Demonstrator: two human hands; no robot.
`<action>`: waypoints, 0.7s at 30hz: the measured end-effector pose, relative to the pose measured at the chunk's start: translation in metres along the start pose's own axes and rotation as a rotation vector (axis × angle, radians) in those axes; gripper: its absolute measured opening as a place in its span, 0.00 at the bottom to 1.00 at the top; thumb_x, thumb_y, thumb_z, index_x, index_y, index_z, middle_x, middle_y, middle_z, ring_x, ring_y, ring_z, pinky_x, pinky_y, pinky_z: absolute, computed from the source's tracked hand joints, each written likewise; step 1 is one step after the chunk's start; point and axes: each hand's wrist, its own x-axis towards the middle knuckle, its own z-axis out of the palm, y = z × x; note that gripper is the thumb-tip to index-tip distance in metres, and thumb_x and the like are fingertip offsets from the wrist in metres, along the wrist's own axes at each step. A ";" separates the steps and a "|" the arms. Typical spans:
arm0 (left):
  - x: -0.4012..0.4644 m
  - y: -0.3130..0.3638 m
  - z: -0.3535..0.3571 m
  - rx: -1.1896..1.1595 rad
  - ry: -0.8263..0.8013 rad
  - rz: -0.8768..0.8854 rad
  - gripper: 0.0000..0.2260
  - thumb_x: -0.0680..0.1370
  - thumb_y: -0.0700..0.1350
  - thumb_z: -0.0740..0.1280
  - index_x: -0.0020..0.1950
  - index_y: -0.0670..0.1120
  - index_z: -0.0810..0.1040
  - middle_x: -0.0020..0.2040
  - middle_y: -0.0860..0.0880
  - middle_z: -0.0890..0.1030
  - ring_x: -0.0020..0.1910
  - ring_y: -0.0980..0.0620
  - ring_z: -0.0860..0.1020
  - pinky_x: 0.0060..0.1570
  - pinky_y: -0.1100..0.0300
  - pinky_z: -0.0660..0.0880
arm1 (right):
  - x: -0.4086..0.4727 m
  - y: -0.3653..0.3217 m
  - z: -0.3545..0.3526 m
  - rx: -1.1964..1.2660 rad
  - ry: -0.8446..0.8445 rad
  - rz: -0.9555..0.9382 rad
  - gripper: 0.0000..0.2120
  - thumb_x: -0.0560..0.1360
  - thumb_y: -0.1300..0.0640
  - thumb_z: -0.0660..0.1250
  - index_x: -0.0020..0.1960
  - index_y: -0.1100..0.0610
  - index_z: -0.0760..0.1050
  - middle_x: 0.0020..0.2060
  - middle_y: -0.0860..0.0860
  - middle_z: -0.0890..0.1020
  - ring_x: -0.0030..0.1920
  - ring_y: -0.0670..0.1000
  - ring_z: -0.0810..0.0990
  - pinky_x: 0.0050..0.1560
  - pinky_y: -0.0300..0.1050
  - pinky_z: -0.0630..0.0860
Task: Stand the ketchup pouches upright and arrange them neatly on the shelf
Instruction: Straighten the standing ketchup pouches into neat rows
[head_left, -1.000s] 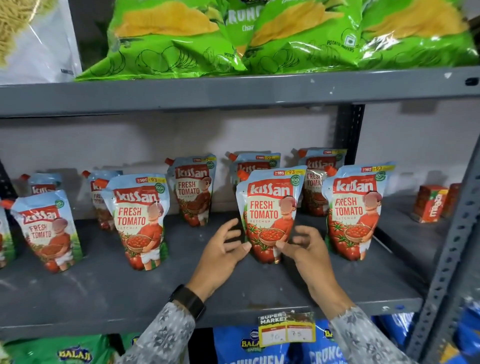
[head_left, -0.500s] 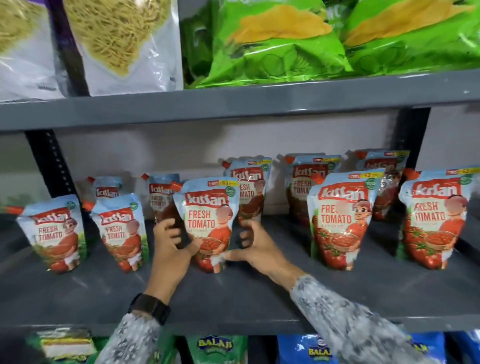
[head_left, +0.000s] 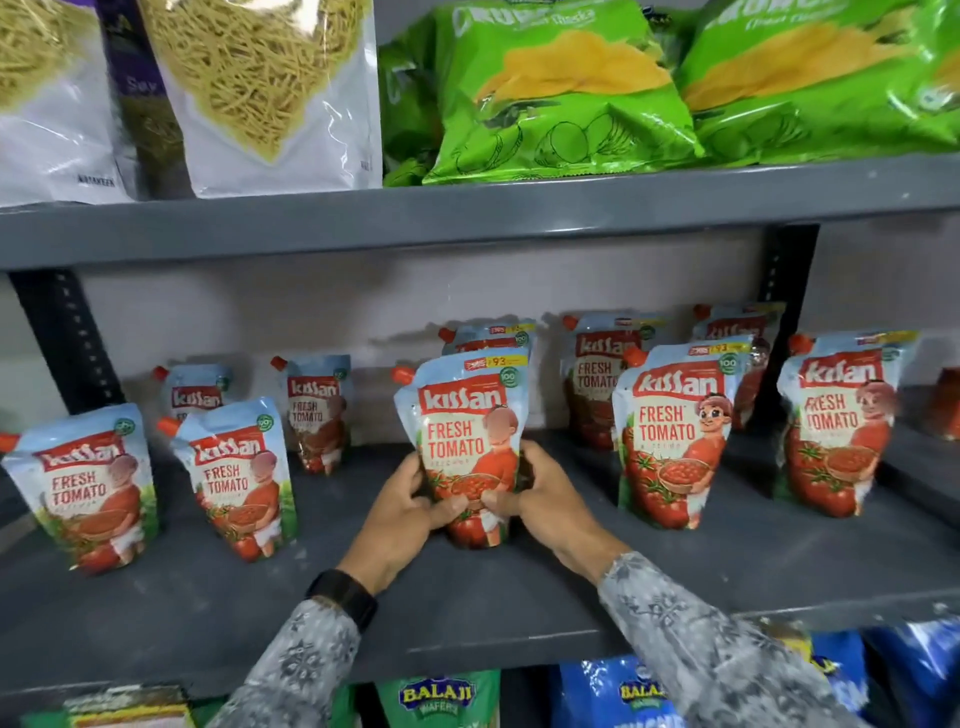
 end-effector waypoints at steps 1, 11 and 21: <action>0.000 0.000 0.010 -0.002 -0.009 0.008 0.26 0.75 0.31 0.73 0.69 0.49 0.74 0.63 0.51 0.83 0.56 0.57 0.85 0.48 0.64 0.81 | -0.002 0.002 -0.008 0.005 0.013 0.000 0.27 0.72 0.71 0.76 0.66 0.52 0.76 0.56 0.50 0.88 0.51 0.42 0.88 0.45 0.36 0.84; 0.001 -0.007 0.045 0.042 -0.023 0.020 0.25 0.76 0.36 0.74 0.66 0.58 0.74 0.58 0.61 0.85 0.58 0.59 0.84 0.50 0.66 0.80 | -0.009 0.011 -0.040 0.059 0.014 -0.010 0.24 0.75 0.69 0.74 0.64 0.47 0.76 0.53 0.45 0.89 0.54 0.43 0.87 0.47 0.36 0.83; -0.020 -0.019 0.024 0.211 0.043 -0.021 0.35 0.71 0.57 0.76 0.77 0.60 0.68 0.66 0.56 0.79 0.62 0.57 0.82 0.61 0.58 0.80 | -0.034 0.027 -0.039 -0.015 0.301 -0.001 0.25 0.72 0.56 0.80 0.66 0.49 0.75 0.55 0.48 0.82 0.57 0.49 0.82 0.60 0.49 0.79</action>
